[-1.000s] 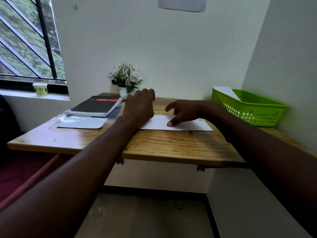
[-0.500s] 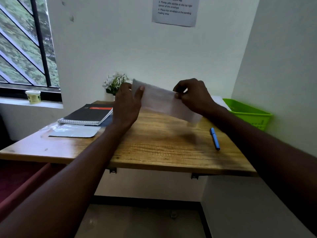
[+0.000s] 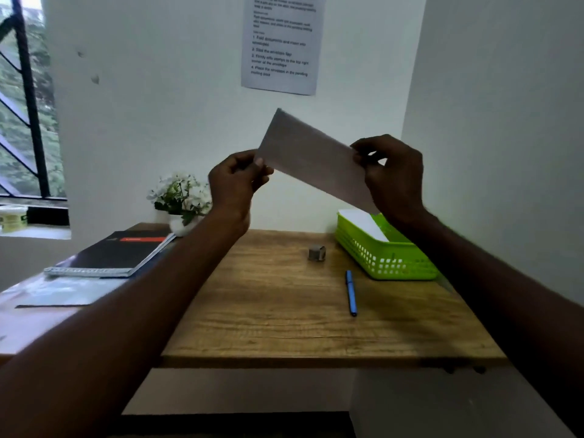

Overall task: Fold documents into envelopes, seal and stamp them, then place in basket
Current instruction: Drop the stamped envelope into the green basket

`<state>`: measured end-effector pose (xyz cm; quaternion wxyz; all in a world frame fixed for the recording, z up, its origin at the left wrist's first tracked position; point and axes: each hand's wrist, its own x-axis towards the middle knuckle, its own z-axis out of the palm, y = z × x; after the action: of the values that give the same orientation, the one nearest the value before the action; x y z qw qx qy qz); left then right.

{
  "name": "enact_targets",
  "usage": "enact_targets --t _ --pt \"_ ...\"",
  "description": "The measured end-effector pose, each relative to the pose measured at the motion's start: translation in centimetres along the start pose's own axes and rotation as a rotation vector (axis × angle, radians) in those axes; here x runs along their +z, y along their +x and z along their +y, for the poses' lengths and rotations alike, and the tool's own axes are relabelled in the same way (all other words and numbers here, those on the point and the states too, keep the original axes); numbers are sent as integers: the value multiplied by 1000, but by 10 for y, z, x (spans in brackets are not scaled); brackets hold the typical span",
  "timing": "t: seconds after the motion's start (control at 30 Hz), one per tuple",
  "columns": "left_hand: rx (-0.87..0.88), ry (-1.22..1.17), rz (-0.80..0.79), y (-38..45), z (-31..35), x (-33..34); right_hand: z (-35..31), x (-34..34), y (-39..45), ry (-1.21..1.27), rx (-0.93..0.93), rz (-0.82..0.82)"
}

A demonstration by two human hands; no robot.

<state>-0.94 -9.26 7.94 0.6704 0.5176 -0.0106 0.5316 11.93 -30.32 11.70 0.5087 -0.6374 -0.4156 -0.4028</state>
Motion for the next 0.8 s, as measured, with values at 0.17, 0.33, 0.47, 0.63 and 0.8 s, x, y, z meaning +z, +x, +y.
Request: enact_targets --t 0.17,0.33,0.47,0.63,0.8 --pt "-178 -118 2 29 -3 79 36 -24 10 -58 247 70" --pt "-327 -86 -36 45 -28 133 72 -34 6 -56 549 140" --pt "-369 122 -104 39 -67 150 117 -32 5 5 839 131" --pt "-303 501 -167 11 -134 137 196 -10 6 6 1085 -55" --pt "-186 686 -254 -24 -162 122 159 -5 -6 -349 961 -262"
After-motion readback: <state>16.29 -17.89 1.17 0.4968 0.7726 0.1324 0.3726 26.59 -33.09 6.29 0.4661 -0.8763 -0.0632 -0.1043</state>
